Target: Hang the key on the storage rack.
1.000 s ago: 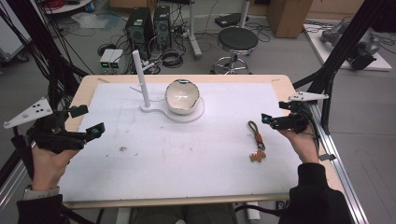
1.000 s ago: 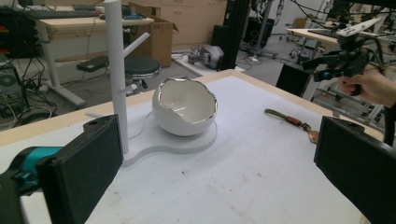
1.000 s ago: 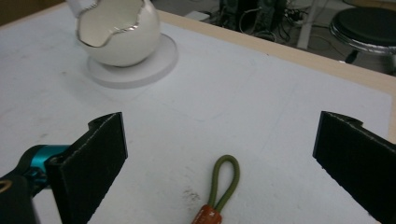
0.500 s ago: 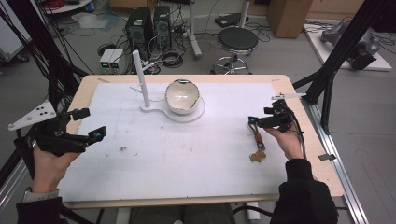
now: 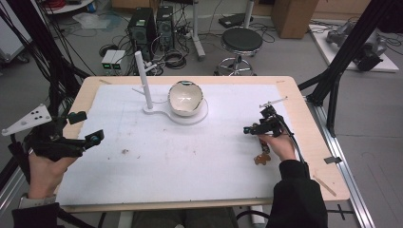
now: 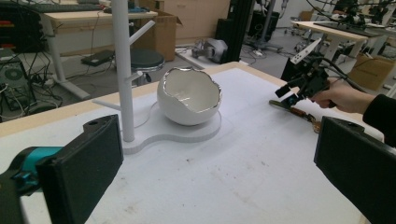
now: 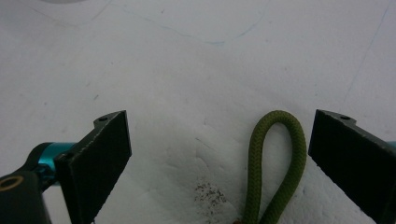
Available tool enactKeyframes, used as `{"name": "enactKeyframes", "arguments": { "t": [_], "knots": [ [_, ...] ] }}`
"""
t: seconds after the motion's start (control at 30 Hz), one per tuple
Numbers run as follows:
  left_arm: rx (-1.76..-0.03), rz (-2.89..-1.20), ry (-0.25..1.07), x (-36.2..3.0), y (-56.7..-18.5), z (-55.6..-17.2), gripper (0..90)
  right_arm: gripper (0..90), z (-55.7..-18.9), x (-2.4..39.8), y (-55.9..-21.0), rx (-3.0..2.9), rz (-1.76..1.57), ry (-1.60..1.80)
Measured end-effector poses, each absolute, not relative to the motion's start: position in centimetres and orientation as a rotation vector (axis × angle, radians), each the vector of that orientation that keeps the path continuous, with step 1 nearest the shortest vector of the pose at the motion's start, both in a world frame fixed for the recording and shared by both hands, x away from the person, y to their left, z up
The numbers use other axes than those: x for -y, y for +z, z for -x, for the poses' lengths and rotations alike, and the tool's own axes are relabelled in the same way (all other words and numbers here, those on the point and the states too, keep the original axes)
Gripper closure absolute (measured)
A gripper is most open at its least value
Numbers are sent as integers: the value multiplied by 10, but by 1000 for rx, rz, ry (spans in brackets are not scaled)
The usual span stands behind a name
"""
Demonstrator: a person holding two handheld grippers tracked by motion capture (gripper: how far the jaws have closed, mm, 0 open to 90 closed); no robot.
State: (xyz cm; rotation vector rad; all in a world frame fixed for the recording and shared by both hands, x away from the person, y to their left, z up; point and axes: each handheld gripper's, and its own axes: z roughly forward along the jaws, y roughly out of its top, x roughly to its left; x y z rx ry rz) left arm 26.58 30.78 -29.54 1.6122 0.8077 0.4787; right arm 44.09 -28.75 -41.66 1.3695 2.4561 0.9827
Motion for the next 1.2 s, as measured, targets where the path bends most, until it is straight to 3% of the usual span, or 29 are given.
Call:
{"name": "enactKeyframes", "arguments": {
  "t": [0.1, 0.17, 0.33, 0.53, 0.63, 0.93, 1.2],
  "knots": [
    [-817, -1613, 474, -309, -297, -267, 18, 88, -443, 284, -421, -2466, -1371, 963],
    [-822, -1615, 469, -310, -298, -267, 17, 197, -443, 281, -422, -2478, -1336, 968],
    [-828, -1611, 471, -312, -299, -266, 17, 267, -444, 278, -428, -2482, -1348, 892],
    [-837, -1616, 466, -312, -300, -267, 17, 583, -440, 272, -428, -2430, -1266, 797],
    [-843, -1614, 467, -313, -301, -267, 18, 805, -436, 267, -428, -2409, -1244, 784],
    [-853, -1603, 472, -316, -301, -266, 18, 843, -432, 263, -423, -2412, -1182, 819],
    [-851, -1598, 470, -317, -299, -265, 17, 849, -413, 281, -368, -2271, -1100, 1110]
  ]
}}
